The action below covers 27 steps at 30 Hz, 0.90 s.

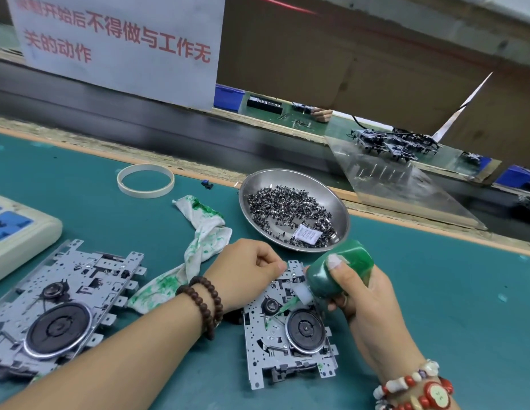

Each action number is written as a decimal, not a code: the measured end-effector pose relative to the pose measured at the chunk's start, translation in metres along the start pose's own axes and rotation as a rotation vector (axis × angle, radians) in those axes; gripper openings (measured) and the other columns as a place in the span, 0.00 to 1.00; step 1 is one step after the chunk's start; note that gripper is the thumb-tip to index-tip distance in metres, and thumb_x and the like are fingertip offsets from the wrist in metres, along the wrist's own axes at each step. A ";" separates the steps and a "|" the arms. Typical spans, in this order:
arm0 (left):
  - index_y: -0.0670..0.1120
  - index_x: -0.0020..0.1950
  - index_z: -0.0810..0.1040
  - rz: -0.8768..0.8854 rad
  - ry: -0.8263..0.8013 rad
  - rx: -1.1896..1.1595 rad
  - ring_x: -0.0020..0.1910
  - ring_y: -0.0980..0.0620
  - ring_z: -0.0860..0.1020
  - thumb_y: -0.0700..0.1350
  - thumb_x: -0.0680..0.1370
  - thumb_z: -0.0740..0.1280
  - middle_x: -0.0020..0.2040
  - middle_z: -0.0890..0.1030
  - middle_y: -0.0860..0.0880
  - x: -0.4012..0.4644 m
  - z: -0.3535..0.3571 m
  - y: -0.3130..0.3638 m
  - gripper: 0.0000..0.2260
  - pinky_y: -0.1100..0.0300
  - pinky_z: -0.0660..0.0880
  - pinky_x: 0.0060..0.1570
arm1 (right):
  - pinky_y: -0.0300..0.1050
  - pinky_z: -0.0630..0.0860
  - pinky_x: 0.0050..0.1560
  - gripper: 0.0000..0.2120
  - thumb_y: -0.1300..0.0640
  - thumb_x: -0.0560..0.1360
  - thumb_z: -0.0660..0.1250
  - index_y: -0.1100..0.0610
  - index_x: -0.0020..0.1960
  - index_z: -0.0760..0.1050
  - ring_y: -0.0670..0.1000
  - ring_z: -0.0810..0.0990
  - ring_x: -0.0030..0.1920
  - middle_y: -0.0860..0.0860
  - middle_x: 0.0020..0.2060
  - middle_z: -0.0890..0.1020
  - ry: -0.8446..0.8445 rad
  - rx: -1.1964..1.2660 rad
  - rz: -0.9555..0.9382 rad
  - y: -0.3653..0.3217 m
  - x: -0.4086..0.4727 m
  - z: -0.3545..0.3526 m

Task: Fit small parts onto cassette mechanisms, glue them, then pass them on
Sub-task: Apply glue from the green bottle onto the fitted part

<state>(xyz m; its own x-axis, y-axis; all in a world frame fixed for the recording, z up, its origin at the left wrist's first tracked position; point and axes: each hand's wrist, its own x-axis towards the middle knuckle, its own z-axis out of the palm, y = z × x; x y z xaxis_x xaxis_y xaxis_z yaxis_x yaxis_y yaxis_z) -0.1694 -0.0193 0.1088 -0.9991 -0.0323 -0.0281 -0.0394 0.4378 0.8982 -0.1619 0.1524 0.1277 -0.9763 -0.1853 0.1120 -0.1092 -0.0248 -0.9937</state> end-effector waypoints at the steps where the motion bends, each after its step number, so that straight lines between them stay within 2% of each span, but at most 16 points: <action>1: 0.52 0.37 0.78 0.000 -0.001 0.000 0.31 0.58 0.74 0.49 0.75 0.68 0.33 0.79 0.54 0.000 0.000 0.000 0.07 0.63 0.74 0.38 | 0.35 0.70 0.24 0.08 0.50 0.66 0.68 0.55 0.39 0.77 0.49 0.75 0.30 0.53 0.33 0.80 0.008 0.028 -0.003 -0.001 0.000 0.000; 4: 0.52 0.37 0.78 0.002 -0.001 0.005 0.32 0.58 0.74 0.49 0.75 0.68 0.33 0.78 0.54 -0.001 0.000 0.000 0.07 0.62 0.75 0.39 | 0.32 0.70 0.23 0.09 0.53 0.68 0.71 0.57 0.41 0.76 0.44 0.76 0.28 0.52 0.33 0.81 0.038 0.125 0.000 -0.003 0.000 -0.003; 7: 0.52 0.37 0.78 -0.001 -0.002 0.015 0.30 0.60 0.73 0.50 0.75 0.67 0.32 0.78 0.55 -0.001 -0.001 0.001 0.07 0.65 0.73 0.36 | 0.32 0.69 0.23 0.13 0.51 0.66 0.72 0.59 0.43 0.75 0.43 0.76 0.27 0.53 0.35 0.82 0.034 0.135 0.020 -0.004 0.000 -0.003; 11: 0.52 0.37 0.78 -0.007 -0.002 0.018 0.29 0.61 0.72 0.50 0.75 0.67 0.32 0.77 0.55 -0.001 -0.001 0.001 0.07 0.67 0.71 0.34 | 0.34 0.69 0.23 0.10 0.50 0.67 0.68 0.57 0.42 0.75 0.46 0.76 0.30 0.55 0.35 0.82 -0.002 0.028 -0.002 0.000 0.001 -0.001; 14: 0.52 0.38 0.78 -0.005 0.002 0.026 0.30 0.60 0.73 0.50 0.75 0.67 0.33 0.78 0.55 -0.001 -0.001 0.001 0.07 0.67 0.72 0.34 | 0.36 0.70 0.25 0.08 0.48 0.67 0.69 0.52 0.40 0.77 0.51 0.78 0.34 0.60 0.40 0.82 -0.029 -0.053 -0.002 0.001 0.000 0.000; 18: 0.52 0.38 0.79 0.002 0.004 0.027 0.30 0.60 0.73 0.50 0.75 0.67 0.33 0.78 0.54 0.000 -0.001 0.001 0.07 0.67 0.72 0.35 | 0.36 0.71 0.25 0.13 0.42 0.62 0.70 0.49 0.40 0.78 0.51 0.78 0.35 0.61 0.41 0.82 -0.039 -0.077 0.000 0.001 0.001 0.001; 22: 0.52 0.38 0.79 0.003 0.007 0.031 0.30 0.61 0.73 0.50 0.75 0.67 0.33 0.78 0.55 -0.001 -0.001 0.001 0.07 0.68 0.71 0.34 | 0.36 0.71 0.25 0.09 0.48 0.66 0.70 0.52 0.41 0.77 0.51 0.78 0.35 0.62 0.42 0.82 -0.033 -0.087 0.002 0.003 0.000 0.001; 27: 0.52 0.38 0.79 0.007 0.009 0.029 0.27 0.63 0.71 0.50 0.75 0.67 0.31 0.77 0.56 0.000 -0.001 0.001 0.07 0.70 0.68 0.32 | 0.36 0.71 0.25 0.10 0.51 0.67 0.67 0.56 0.43 0.75 0.51 0.77 0.33 0.62 0.41 0.82 -0.040 -0.121 -0.014 0.003 0.000 -0.001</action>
<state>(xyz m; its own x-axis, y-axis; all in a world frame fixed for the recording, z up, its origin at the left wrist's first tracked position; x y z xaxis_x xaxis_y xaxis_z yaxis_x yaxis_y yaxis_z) -0.1693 -0.0195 0.1096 -0.9991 -0.0373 -0.0178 -0.0331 0.4638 0.8853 -0.1628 0.1528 0.1243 -0.9665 -0.2250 0.1238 -0.1472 0.0903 -0.9850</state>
